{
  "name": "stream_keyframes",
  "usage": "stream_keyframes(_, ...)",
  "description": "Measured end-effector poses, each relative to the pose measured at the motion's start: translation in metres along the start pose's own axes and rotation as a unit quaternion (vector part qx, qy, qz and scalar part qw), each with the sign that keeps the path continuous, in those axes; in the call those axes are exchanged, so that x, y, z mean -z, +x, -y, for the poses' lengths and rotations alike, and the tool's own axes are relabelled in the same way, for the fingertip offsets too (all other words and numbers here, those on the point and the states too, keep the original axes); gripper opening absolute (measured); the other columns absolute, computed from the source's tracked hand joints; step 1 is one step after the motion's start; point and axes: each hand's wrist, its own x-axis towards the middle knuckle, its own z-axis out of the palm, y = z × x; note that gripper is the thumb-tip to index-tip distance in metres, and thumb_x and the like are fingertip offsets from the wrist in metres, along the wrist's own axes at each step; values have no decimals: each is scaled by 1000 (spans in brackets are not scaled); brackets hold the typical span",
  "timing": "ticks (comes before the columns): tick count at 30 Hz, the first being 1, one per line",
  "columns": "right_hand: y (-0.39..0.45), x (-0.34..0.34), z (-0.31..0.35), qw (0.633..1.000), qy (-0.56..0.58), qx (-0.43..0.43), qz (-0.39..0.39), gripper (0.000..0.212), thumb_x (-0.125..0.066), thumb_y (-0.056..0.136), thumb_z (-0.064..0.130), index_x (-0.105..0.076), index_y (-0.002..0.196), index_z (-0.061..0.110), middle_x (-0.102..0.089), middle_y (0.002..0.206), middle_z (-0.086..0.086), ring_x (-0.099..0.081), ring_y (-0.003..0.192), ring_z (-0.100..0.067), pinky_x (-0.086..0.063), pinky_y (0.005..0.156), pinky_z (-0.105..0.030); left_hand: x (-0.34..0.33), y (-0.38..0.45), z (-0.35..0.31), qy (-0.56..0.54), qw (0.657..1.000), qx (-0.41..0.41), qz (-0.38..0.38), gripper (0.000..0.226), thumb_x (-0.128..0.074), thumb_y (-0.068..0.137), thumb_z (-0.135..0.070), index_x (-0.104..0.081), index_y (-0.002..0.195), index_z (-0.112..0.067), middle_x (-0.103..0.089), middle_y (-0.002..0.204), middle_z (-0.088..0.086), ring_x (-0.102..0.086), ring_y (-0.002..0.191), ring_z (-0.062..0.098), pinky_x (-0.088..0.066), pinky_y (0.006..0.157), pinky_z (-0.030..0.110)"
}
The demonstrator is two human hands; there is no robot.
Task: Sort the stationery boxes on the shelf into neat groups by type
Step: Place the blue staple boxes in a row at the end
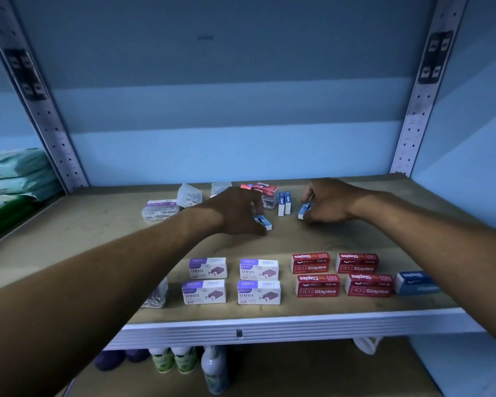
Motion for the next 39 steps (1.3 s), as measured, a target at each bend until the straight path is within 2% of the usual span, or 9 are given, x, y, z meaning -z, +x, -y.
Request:
stream_keyframes(6,-25,19,4,999,21,-22,24,48,-65,77,45,-73,104,5,-74,110,-12,-68,106,-28,-53,93,-44,9,-12,-18,-11,999,46,13,37,-81,69,-42,-64,99,-28,-62,107,-7,-59,96,13,-50,79,27)
stream_keyframes(11,-41,29,12,999,14,-21,33,22,-71,82,43,-75,92,23,-72,101,5,-64,97,-13,-53,88,-34,29,-18,-42,70,991,87,68,44,-78,72,-50,-73,103,-19,-68,107,-2,-63,101,18,-54,88,31)
stream_keyframes(14,-45,30,15,999,-1,-23,39,25,-73,82,45,-74,93,22,-73,100,4,-67,94,-15,-55,86,-34,32,-15,-48,70,982,123,122,47,-82,68,-45,-72,100,-12,-73,101,5,-70,90,20,-58,81,31)
stream_keyframes(18,-49,27,20,998,-29,-27,54,28,-71,84,46,-74,95,20,-73,100,0,-70,92,-19,-58,84,-35,33,-16,-58,51,969,173,170,62,-84,71,-34,-60,118,-1,-67,114,15,-70,100,27,-58,90,36)
stream_keyframes(24,-52,22,22,997,-46,-28,63,29,-71,84,48,-73,96,21,-71,103,0,-69,93,-19,-59,84,-37,33,-16,-67,34,959,197,201,69,-82,74,-37,-54,128,-4,-61,121,13,-66,106,28,-56,95,38)
stream_keyframes(31,-53,13,21,995,-60,-19,73,30,-64,89,49,-71,102,22,-68,111,0,-67,97,-20,-57,89,-37,30,-16,-66,43,966,171,187,65,-79,76,-44,-55,124,-8,-59,121,10,-64,107,29,-57,91,38)
stream_keyframes(33,-53,12,20,994,-76,-15,78,34,-61,90,52,-70,105,23,-66,115,0,-64,102,-20,-54,93,-38,33,-16,-66,52,973,138,177,64,-77,76,-48,-58,125,-11,-58,128,6,-61,110,27,-58,90,38)
stream_keyframes(36,-53,15,17,995,-52,-13,85,34,-69,86,55,-69,104,27,-65,115,4,-62,105,-19,-54,92,-37,41,-23,-67,82,980,54,173,52,-74,81,-38,-60,129,-21,-56,130,-2,-57,117,21,-53,97,37)
stream_keyframes(39,-52,17,14,997,-38,3,72,25,-79,81,44,-70,100,31,-63,107,10,-61,101,-15,-55,86,-32,45,-28,-62,97,979,-4,177,43,-80,77,-28,-67,118,-30,-62,124,-9,-58,112,14,-51,97,31)
